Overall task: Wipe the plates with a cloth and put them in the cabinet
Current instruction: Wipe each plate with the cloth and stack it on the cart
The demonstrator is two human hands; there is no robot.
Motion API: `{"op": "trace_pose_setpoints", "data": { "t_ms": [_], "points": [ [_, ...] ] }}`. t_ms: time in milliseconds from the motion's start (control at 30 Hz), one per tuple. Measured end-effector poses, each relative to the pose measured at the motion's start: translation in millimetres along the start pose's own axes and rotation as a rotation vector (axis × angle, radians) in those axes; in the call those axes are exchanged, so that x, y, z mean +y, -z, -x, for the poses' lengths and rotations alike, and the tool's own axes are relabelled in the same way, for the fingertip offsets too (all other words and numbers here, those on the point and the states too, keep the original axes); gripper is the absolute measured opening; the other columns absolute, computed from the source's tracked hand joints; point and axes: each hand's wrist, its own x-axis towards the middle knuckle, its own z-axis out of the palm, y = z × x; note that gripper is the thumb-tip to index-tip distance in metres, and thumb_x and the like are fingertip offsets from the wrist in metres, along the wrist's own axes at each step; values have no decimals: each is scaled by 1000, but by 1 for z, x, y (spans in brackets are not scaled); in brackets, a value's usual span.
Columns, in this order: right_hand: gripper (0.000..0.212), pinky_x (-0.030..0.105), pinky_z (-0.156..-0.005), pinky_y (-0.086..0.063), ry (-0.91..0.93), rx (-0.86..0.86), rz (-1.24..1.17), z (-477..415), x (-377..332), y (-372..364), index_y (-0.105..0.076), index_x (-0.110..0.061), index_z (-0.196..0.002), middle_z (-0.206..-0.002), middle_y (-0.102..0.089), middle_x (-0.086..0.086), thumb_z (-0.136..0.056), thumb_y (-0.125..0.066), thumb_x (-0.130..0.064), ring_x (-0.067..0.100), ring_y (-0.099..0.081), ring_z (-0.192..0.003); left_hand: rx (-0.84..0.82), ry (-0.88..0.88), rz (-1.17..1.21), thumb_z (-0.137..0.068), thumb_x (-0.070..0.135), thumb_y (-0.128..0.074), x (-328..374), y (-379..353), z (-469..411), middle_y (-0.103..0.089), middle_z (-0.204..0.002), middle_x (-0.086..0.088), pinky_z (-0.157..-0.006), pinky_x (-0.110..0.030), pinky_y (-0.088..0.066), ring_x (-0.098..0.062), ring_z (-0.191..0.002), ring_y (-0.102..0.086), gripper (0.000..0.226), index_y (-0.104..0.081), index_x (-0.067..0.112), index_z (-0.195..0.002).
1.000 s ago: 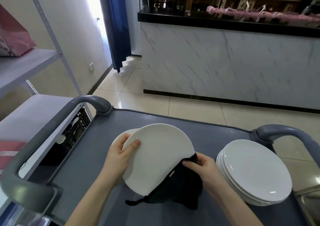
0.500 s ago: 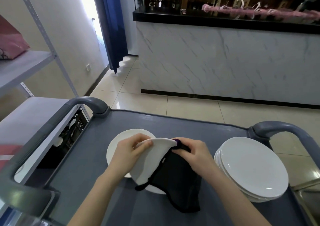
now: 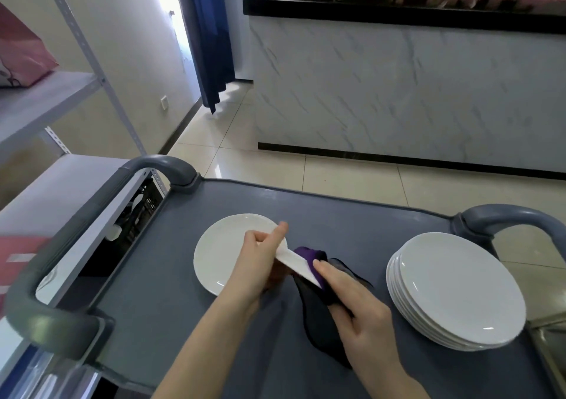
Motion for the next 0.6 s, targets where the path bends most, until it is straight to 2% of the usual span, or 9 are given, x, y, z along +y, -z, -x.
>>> {"op": "trace_pose_setpoints", "data": {
  "t_ms": [67,133,200,300,367,467,533,600],
  "points": [
    [59,17,-109,-35,-24,-131,-62,4,2,3,-59,-17,-133,-137,-58,-14,-79,-61,7,3,-49,-131,0,2,21,-94,31,-66,-4,6,-3,-59,-79,-6,-61,-32,-54,-17,-58,-61,25,-46,17,-95],
    [49,12,-108,-32,-132,-273,-206,7,2,4,-57,-22,-136,-138,-56,-18,-90,-61,-5,1,-46,-133,-8,20,91,-100,15,-56,-10,13,-4,-56,-84,-7,-46,-26,-49,-15,-56,-58,15,-44,21,-95],
    [43,6,-103,-32,-311,-332,-353,7,5,4,-56,-31,-135,-134,-58,-25,-98,-56,-10,-4,-47,-131,-4,5,116,-102,11,-51,-19,23,-4,-59,-92,-9,-46,-27,-47,-18,-63,-58,16,-45,25,-98],
    [41,4,-100,-33,-435,-315,-336,8,12,-1,-56,-39,-132,-129,-59,-29,-101,-51,-14,-7,-47,-129,-29,-8,188,-102,13,-50,-29,35,-6,-64,-98,-5,-52,-30,-51,-20,-71,-61,17,-50,30,-100],
    [39,10,-110,-29,-394,-349,-237,11,11,-10,-53,-40,-135,-136,-54,-30,-101,-50,-21,-8,-40,-134,-9,-40,209,-103,17,-51,-30,37,-7,-66,-91,1,-50,-29,-51,-16,-67,-63,19,-54,35,-98],
    [47,14,-117,-15,-199,-453,-41,10,3,-33,-42,-39,-144,-150,-34,-28,-98,-47,-31,-9,-26,-141,33,-152,163,-103,22,-54,-28,36,-11,-68,-84,7,-48,-28,-52,-9,-64,-64,22,-58,38,-88],
    [51,15,-119,-9,-99,-501,39,-3,1,-48,-30,-34,-149,-153,-25,-26,-100,-43,-31,-8,-18,-144,8,-214,105,-102,17,-56,-28,35,-12,-69,-93,-1,-58,-31,-56,-15,-74,-67,23,-59,37,-91],
    [53,17,-120,-4,-93,-536,68,-24,4,-58,-22,-33,-152,-154,-19,-26,-103,-43,-28,-10,-10,-145,-21,-251,75,-102,13,-56,-28,37,-11,-67,-100,-9,-68,-32,-55,-19,-82,-66,24,-57,35,-93]
  ]
}}
